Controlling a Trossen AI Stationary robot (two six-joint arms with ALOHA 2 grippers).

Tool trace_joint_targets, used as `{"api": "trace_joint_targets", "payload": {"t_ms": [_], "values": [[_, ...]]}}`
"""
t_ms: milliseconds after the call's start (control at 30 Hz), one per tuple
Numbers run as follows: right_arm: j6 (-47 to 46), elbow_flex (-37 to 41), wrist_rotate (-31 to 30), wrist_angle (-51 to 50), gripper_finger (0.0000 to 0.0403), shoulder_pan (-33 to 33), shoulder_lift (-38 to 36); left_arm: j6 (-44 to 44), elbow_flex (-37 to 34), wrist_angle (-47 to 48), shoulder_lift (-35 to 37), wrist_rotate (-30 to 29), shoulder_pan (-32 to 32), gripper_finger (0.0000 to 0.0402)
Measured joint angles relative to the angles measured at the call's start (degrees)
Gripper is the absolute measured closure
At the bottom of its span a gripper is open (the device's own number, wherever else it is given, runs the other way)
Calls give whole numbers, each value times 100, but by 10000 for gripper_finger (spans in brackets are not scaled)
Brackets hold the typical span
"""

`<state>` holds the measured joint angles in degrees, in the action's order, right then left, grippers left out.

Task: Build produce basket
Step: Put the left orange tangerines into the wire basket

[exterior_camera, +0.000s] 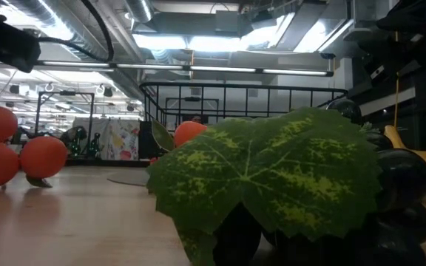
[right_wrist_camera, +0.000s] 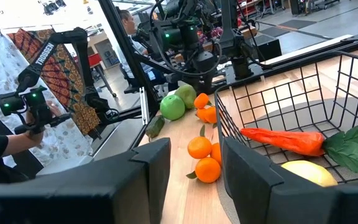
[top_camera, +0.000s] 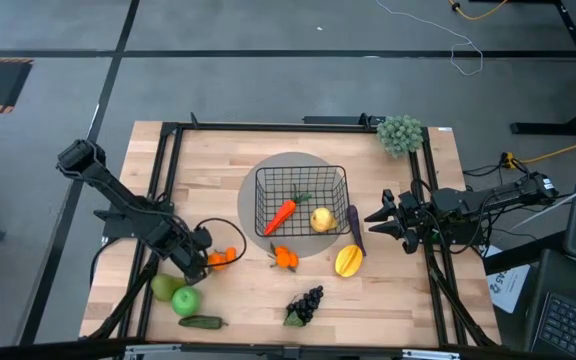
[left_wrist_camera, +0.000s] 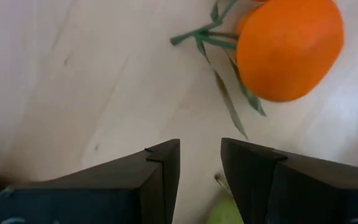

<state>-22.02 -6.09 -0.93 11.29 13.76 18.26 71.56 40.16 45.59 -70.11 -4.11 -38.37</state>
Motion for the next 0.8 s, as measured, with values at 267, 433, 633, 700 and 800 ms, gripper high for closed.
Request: {"api": "trace_joint_targets", "payload": {"t_ms": [267, 433, 633, 700, 800], "values": [[5, 0, 0, 0, 263, 0, 0, 9, 1, -39, 0, 614, -1, 296], [2, 0, 0, 0, 263, -2, 0, -13, 2, -366, 0, 554, 0, 296], [5, 0, 0, 0, 263, 0, 0, -303, 0, -592, 0, 287, 0, 296], [3, 0, 0, 0, 263, 0, 0, -308, 2, -582, 0, 56, 0, 296], [2, 0, 0, 0, 263, 0, -1, -310, 2, -580, 0, -111, 0, 296]]}}
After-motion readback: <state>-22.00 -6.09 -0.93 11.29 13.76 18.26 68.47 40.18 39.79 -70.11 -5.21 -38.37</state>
